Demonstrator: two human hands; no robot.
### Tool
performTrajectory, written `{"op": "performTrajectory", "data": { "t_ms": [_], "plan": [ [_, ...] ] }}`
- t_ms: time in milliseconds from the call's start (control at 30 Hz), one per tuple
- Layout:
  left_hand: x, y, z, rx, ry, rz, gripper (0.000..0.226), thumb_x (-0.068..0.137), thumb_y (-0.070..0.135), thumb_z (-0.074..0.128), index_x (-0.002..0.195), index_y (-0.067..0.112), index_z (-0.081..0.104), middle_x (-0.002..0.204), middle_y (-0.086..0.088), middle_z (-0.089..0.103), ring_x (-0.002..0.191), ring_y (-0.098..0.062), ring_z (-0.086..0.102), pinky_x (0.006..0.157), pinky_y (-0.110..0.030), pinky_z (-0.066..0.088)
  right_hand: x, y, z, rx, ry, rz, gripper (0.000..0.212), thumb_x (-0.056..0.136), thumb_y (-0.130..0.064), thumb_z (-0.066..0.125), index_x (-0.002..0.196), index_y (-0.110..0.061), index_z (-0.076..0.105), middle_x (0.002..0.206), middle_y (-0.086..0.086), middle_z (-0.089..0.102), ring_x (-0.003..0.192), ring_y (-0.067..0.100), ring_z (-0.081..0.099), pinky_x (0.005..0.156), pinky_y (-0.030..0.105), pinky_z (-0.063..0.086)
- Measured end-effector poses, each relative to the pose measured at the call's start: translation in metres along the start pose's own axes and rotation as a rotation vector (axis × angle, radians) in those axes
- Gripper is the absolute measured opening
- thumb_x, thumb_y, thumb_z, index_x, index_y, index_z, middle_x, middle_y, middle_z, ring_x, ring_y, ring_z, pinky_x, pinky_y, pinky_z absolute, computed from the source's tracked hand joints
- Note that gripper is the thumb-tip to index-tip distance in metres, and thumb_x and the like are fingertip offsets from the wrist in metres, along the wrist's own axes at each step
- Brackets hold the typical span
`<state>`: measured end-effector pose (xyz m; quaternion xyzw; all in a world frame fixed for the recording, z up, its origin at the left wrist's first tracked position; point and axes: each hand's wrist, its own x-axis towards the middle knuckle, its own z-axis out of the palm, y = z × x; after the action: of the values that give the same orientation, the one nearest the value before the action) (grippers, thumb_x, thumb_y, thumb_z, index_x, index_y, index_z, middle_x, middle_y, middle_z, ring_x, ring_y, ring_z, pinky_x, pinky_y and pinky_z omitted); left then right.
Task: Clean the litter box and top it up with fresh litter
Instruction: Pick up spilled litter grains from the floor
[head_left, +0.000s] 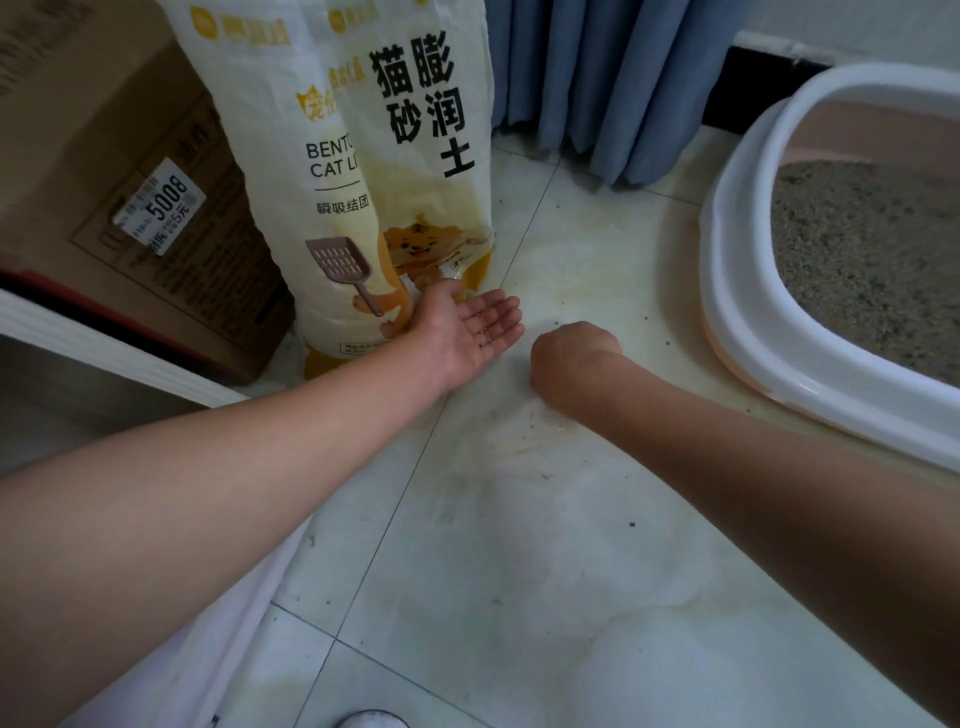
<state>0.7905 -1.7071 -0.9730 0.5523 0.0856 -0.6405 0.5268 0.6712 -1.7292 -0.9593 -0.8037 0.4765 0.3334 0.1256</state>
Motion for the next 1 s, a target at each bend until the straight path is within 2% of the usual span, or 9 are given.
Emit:
{"op": "performTrajectory", "data": {
  "t_ms": [200,300,367,467,567,667,800,900,1000],
  "plan": [
    [-0.002,0.001,0.001,-0.010,-0.007,0.005,0.045,0.104,0.032,0.037,0.102,-0.003,0.064,0.095,-0.019,0.070,0.089,-0.030,0.067,0.079,-0.041,0.058,0.004,-0.003,-0.013,-0.017,-0.071,-0.033,0.032,0.096,-0.018,0.057,0.127,-0.012,0.059,0.119,0.001,0.061,0.113,0.021,0.058,0.081,0.029,0.044],
    [-0.003,0.000,0.001,-0.007,-0.012,0.003,0.045,0.104,0.033,0.037,0.102,-0.003,0.064,0.094,-0.019,0.069,0.088,-0.029,0.066,0.079,-0.040,0.058,0.006,0.001,-0.017,-0.007,-0.103,-0.025,0.009,0.095,-0.014,0.058,0.097,-0.006,0.063,0.083,-0.003,0.059,0.093,0.017,0.058,0.081,0.027,0.044],
    [-0.004,0.001,0.000,0.000,-0.012,0.000,0.045,0.104,0.034,0.037,0.104,-0.003,0.064,0.094,-0.019,0.069,0.088,-0.029,0.066,0.078,-0.040,0.058,0.008,0.007,-0.017,-0.015,-0.128,-0.022,0.014,0.091,-0.015,0.063,0.078,-0.008,0.062,0.071,-0.008,0.067,0.086,0.013,0.066,0.088,0.026,0.051],
    [-0.005,0.002,-0.002,0.006,-0.013,-0.014,0.046,0.104,0.034,0.038,0.104,-0.003,0.064,0.095,-0.020,0.070,0.090,-0.030,0.066,0.077,-0.041,0.058,0.010,0.017,-0.012,0.123,-0.134,-0.010,0.019,0.090,-0.021,0.057,0.085,-0.013,0.073,0.059,-0.009,0.072,0.061,0.004,0.064,0.085,0.027,0.056],
    [-0.006,0.002,-0.003,0.017,-0.008,-0.019,0.046,0.104,0.035,0.039,0.103,-0.004,0.065,0.095,-0.020,0.070,0.091,-0.031,0.066,0.079,-0.042,0.058,0.009,0.027,0.001,0.239,-0.044,-0.031,0.023,0.089,-0.029,0.053,0.080,-0.017,0.071,0.055,-0.010,0.070,0.057,0.003,0.063,0.074,0.024,0.055],
    [-0.005,0.001,-0.004,0.055,0.002,-0.033,0.047,0.104,0.034,0.038,0.106,-0.005,0.065,0.099,-0.022,0.070,0.093,-0.032,0.067,0.079,-0.043,0.058,0.006,0.037,0.011,0.400,0.094,-0.129,0.037,0.090,-0.034,0.053,0.063,-0.017,0.071,0.053,-0.009,0.069,0.050,0.001,0.059,0.068,0.026,0.054],
    [-0.007,-0.005,0.000,0.165,-0.026,-0.078,0.050,0.105,0.036,0.035,0.112,-0.004,0.064,0.099,-0.022,0.071,0.088,-0.031,0.067,0.075,-0.041,0.057,-0.009,0.036,-0.006,0.722,0.221,-0.311,0.034,0.090,-0.028,0.059,0.059,-0.017,0.068,0.056,0.000,0.069,0.038,0.001,0.050,0.056,0.022,0.043],
    [-0.012,-0.010,0.006,0.164,-0.097,-0.120,0.047,0.106,0.032,0.034,0.104,-0.005,0.063,0.090,-0.020,0.066,0.082,-0.030,0.063,0.079,-0.042,0.056,-0.008,0.029,-0.025,0.673,0.294,-0.374,0.037,0.090,-0.034,0.063,0.055,-0.021,0.063,0.054,-0.001,0.067,0.039,0.003,0.050,0.054,0.026,0.045],
    [-0.014,-0.010,0.011,0.127,-0.122,-0.137,0.044,0.106,0.028,0.034,0.112,-0.006,0.062,0.094,-0.021,0.068,0.087,-0.030,0.066,0.079,-0.042,0.060,0.000,0.030,-0.029,0.540,0.363,-0.335,0.035,0.089,-0.038,0.062,0.061,-0.017,0.065,0.059,0.000,0.064,0.053,0.011,0.055,0.057,0.030,0.046]
  ]
}}
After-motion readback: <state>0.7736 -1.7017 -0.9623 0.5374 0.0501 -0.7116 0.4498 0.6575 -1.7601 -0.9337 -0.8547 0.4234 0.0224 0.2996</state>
